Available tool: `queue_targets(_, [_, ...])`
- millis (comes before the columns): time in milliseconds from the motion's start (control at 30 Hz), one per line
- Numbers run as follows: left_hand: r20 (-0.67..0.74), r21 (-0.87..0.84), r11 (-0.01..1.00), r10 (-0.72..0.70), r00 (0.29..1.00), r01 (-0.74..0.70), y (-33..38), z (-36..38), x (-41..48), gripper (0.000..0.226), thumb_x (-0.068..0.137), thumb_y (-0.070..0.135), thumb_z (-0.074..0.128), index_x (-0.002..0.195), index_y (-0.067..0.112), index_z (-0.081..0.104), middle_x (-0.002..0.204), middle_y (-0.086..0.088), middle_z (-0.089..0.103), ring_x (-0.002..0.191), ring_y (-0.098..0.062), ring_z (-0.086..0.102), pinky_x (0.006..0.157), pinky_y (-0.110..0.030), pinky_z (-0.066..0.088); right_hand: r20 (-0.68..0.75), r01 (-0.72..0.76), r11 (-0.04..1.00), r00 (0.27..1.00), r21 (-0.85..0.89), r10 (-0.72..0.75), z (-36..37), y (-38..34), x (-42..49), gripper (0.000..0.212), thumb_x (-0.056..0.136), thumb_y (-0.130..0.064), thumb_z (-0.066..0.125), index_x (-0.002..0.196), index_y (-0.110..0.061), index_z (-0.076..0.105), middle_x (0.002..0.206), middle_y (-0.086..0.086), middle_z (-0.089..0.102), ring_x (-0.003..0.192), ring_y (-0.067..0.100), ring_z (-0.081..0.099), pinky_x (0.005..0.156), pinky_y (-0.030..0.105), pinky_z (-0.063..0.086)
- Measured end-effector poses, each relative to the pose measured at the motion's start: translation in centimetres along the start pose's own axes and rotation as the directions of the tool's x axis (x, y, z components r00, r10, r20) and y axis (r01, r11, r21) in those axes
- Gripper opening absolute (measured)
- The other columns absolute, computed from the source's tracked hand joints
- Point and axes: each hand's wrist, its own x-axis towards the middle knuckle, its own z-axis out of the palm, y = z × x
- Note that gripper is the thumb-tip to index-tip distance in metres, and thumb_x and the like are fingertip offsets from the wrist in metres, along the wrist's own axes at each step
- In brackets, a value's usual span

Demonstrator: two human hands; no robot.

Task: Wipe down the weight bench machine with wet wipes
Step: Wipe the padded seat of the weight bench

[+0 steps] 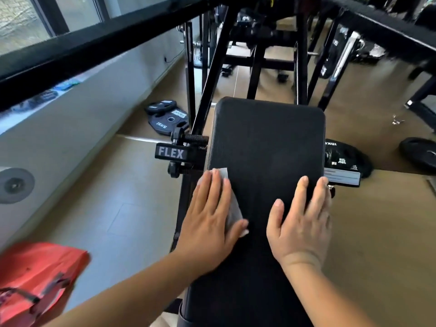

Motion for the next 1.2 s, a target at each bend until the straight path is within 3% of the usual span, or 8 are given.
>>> queue_targets(133, [0.040, -0.146, 0.988, -0.041, 0.998, 0.047, -1.5, -1.4, 4.9, 0.102, 0.096, 0.075, 0.036, 0.164, 0.010, -0.004, 0.170, -0.012, -0.021, 0.156, -0.029, -0.021, 0.129, -0.048, 0.006, -0.015, 0.003, 1.000, 1.000, -0.014, -0.003, 0.1, 0.1, 0.2, 0.073, 0.100, -0.046, 0.034, 0.162, -0.007, 0.024, 0.168, 0.025, 0.016, 0.152, 0.044, 0.023, 0.114, 0.059, 0.036])
queue_targets(267, [-0.021, -0.326, 0.927, -0.203, 0.979, 0.186, -2.2, -2.7, 11.9, 0.105, 0.094, 0.070, 0.051, 0.164, 0.018, -0.007, 0.171, -0.004, -0.017, 0.159, -0.021, -0.005, 0.123, -0.031, 0.016, 0.010, -0.002, 0.999, 1.000, -0.037, 0.002, 0.0, -0.1, -0.1, 0.074, 0.100, -0.047, 0.032, 0.163, -0.009, 0.021, 0.168, 0.024, 0.014, 0.152, 0.044, 0.023, 0.114, 0.058, 0.035])
queue_targets(433, [-0.109, -0.421, 0.903, -0.141, 0.984, 0.083, -2.1, -1.1, 7.5, 0.090, 0.103, 0.050, 0.049, 0.164, 0.010, -0.004, 0.172, -0.008, -0.012, 0.159, -0.020, -0.005, 0.127, -0.031, 0.013, -0.006, 0.002, 0.999, 1.000, -0.043, -0.002, -0.1, -0.1, 0.0, 0.073, 0.100, -0.048, 0.031, 0.162, -0.009, 0.023, 0.169, 0.023, 0.014, 0.153, 0.043, 0.023, 0.111, 0.057, 0.037])
queue_targets(633, [0.014, -0.201, 0.974, 0.109, 0.994, -0.104, -3.6, 0.4, 1.4, 0.084, 0.106, 0.050, 0.037, 0.161, -0.004, 0.003, 0.167, -0.027, -0.018, 0.157, -0.038, -0.015, 0.126, -0.056, 0.016, -0.023, -0.002, 1.000, 1.000, -0.028, 0.001, 0.1, -0.1, 0.0, 0.073, 0.100, -0.047, 0.033, 0.162, -0.009, 0.024, 0.168, 0.023, 0.015, 0.153, 0.043, 0.023, 0.112, 0.057, 0.036])
queue_targets(767, [0.077, -0.278, 0.958, -0.044, 0.996, 0.064, -3.5, -2.7, 9.6, 0.101, 0.099, 0.064, 0.046, 0.162, 0.007, -0.009, 0.168, -0.015, -0.024, 0.158, -0.026, -0.016, 0.130, -0.039, 0.004, -0.014, -0.002, 0.999, 1.000, -0.041, 0.002, 0.0, 0.1, -0.2, 0.073, 0.100, -0.047, 0.032, 0.162, -0.009, 0.024, 0.168, 0.023, 0.015, 0.152, 0.043, 0.024, 0.115, 0.057, 0.035])
queue_targets(833, [0.018, -0.134, 0.985, -0.110, 0.994, 0.112, -2.6, -2.8, 11.4, 0.095, 0.102, 0.065, 0.038, 0.163, 0.005, -0.004, 0.170, -0.019, -0.015, 0.158, -0.031, -0.010, 0.129, -0.039, 0.006, -0.017, 0.000, 1.000, 1.000, -0.030, 0.000, 0.0, 0.0, -0.2, 0.073, 0.101, -0.047, 0.032, 0.162, -0.009, 0.024, 0.168, 0.023, 0.015, 0.153, 0.043, 0.023, 0.115, 0.057, 0.035])
queue_targets(933, [-0.025, 0.188, 0.979, 0.088, 0.996, -0.082, -1.6, -2.2, 8.5, 0.084, 0.106, 0.058, 0.022, 0.161, -0.004, 0.009, 0.167, -0.031, -0.001, 0.157, -0.042, -0.006, 0.127, -0.054, 0.011, -0.017, 0.003, 0.999, 1.000, -0.034, -0.004, 0.0, 0.0, 0.0, 0.072, 0.102, -0.047, 0.032, 0.162, -0.008, 0.024, 0.169, 0.024, 0.015, 0.153, 0.043, 0.023, 0.116, 0.056, 0.033])
queue_targets(1200, [0.245, 0.220, 0.770, 0.550, 0.798, -0.599, -3.5, -3.2, 5.3, 0.073, 0.108, 0.055, 0.013, 0.164, 0.012, -0.001, 0.171, -0.014, -0.008, 0.158, -0.027, -0.013, 0.129, -0.049, 0.004, 0.010, 0.006, 0.999, 1.000, -0.039, -0.006, -0.1, 0.0, -0.1, 0.069, 0.103, -0.045, 0.028, 0.162, -0.010, 0.023, 0.169, 0.021, 0.014, 0.153, 0.041, 0.022, 0.113, 0.055, 0.035])
